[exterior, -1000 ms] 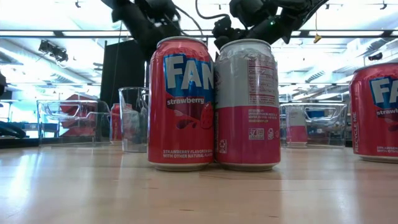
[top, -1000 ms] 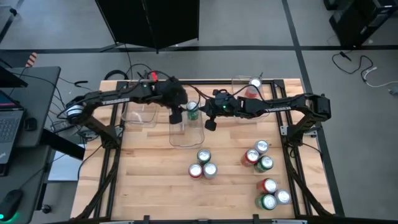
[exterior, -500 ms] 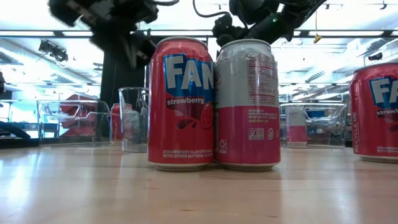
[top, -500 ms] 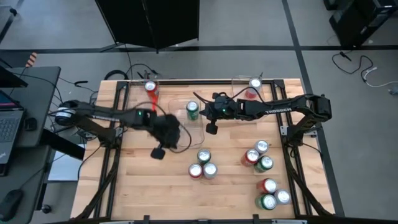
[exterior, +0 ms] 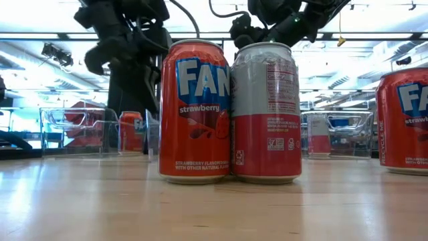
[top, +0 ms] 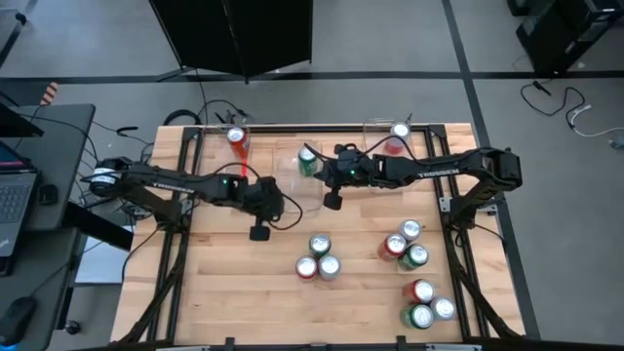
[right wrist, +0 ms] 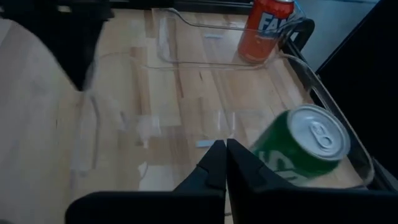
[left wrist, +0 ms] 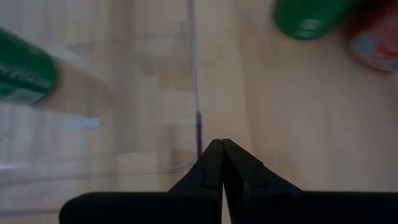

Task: Sort soda cans
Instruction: Adjust the middle transparent bin

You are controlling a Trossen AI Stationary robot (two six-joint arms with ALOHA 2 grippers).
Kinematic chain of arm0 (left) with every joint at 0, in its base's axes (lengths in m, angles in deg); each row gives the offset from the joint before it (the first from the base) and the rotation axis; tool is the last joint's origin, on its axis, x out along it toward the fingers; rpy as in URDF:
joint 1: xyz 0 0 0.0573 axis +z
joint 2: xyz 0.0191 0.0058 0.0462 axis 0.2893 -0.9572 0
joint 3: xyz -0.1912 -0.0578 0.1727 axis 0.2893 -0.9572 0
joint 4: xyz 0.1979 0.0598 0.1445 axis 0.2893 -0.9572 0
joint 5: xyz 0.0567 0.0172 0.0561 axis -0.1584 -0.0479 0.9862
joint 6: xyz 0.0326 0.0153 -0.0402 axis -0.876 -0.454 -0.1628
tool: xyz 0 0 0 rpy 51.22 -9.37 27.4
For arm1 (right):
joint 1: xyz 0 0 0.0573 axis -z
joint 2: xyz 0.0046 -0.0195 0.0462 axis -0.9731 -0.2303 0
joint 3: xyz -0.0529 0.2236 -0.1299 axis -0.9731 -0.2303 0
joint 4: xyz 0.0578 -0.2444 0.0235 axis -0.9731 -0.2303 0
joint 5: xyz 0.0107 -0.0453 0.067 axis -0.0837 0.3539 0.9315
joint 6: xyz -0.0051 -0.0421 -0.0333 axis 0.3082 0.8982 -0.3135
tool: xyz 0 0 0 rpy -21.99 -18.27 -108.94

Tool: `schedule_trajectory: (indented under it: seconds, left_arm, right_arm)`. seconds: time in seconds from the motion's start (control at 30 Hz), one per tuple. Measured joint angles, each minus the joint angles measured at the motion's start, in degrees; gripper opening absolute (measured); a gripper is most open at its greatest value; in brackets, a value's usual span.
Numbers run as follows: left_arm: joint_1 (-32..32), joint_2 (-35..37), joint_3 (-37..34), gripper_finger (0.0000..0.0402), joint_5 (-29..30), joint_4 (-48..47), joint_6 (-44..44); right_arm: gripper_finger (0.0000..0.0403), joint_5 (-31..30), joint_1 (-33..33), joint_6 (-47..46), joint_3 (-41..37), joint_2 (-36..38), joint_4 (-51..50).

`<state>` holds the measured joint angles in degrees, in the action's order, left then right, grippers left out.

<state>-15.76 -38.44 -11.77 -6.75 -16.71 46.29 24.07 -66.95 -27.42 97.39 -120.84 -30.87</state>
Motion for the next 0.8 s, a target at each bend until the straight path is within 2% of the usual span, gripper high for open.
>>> schedule_trajectory:
  seconds: [0.33, 0.53, 0.67, 0.8]
  left_arm:
    - [8.3, -0.4, 0.0, 0.0005, 1.7, 8.2, -3.4]
    - [9.8, 1.1, 0.0, 0.0005, 1.0, 9.3, -3.4]
    - [9.5, 4.2, 0.0, 0.0005, 0.7, 9.8, -2.7]
    - [9.2, 7.8, 0.0, 0.0005, -2.4, 9.9, -1.5]
  right_arm:
    - [0.0, 0.2, 0.3, 0.3, 0.0, 2.9, -3.2]
    - [0.0009, 9.4, -2.8, -3.2, 0.0, 2.9, -5.0]
    - [0.0049, 9.4, -7.5, -5.8, 0.0, 2.8, -7.9]
    - [0.0125, 9.4, -12.8, -8.6, 0.0, 2.8, -9.2]
